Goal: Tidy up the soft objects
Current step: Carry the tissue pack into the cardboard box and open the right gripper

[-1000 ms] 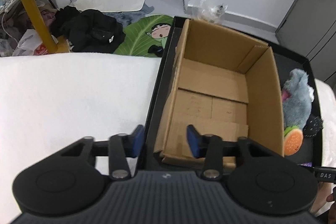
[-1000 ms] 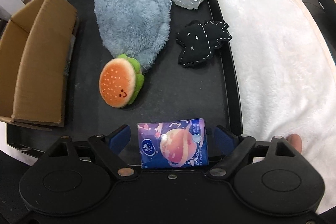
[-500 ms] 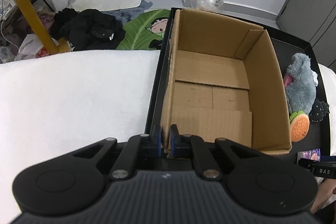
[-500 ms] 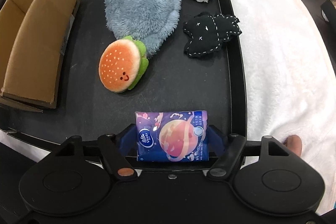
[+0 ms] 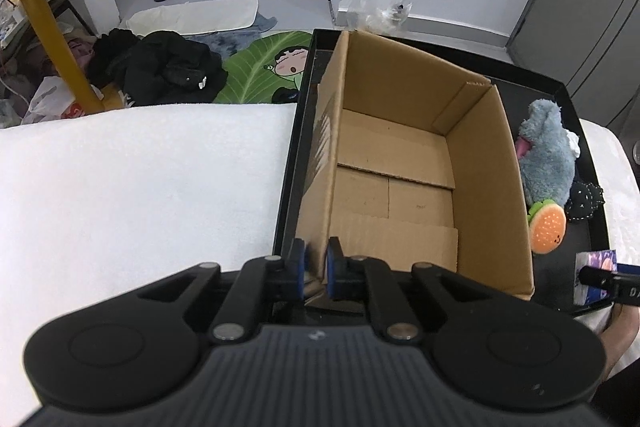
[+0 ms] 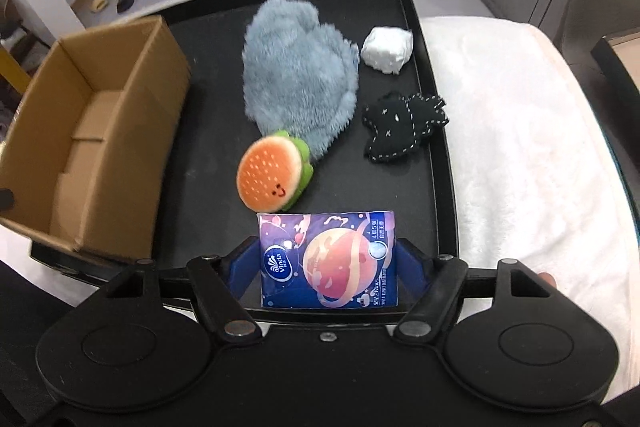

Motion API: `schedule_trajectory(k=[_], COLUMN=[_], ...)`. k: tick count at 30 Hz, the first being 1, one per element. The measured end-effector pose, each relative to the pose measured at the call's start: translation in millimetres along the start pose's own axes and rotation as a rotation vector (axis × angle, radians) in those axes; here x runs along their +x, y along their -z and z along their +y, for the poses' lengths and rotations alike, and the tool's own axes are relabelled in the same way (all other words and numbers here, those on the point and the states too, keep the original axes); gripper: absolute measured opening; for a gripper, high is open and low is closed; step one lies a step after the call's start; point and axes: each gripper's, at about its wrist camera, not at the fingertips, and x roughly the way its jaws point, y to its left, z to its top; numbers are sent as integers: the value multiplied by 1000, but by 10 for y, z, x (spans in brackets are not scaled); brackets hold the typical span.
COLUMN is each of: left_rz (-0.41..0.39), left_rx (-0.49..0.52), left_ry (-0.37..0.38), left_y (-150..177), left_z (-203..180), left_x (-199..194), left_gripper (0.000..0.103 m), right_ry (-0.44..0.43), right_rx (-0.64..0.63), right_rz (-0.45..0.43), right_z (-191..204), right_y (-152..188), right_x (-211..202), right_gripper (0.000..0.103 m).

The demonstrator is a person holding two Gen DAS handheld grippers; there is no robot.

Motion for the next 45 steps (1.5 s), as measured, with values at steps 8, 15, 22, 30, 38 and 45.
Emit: schedule_trajectory(k=[8, 15, 22, 30, 38, 45], left_rz=[30, 4, 0, -5, -11, -3], left_rx=[-27, -11, -55, -83, -109, -108], left_ry=[-17, -17, 27, 40, 63, 69], left_y=[-11, 28, 28, 12, 11, 13], left_z=[53, 26, 111, 148, 197, 213], left_x=[44, 20, 45, 106, 142, 204], left_gripper=[10, 10, 10, 10, 10, 10], right_ry=[-56, -97, -135, -188, -216, -235], right_rx=[10, -11, -30, -53, -76, -83], right_rz=[-92, -135, -155, -167, -163, -146], right_z=[135, 362, 622, 960, 1251, 1441], right_y=[-223, -372, -502, -653, -795, -895], right_x=[-273, -407, -438, -427, -342, -218], right_gripper=[70, 70, 70, 70, 70, 71])
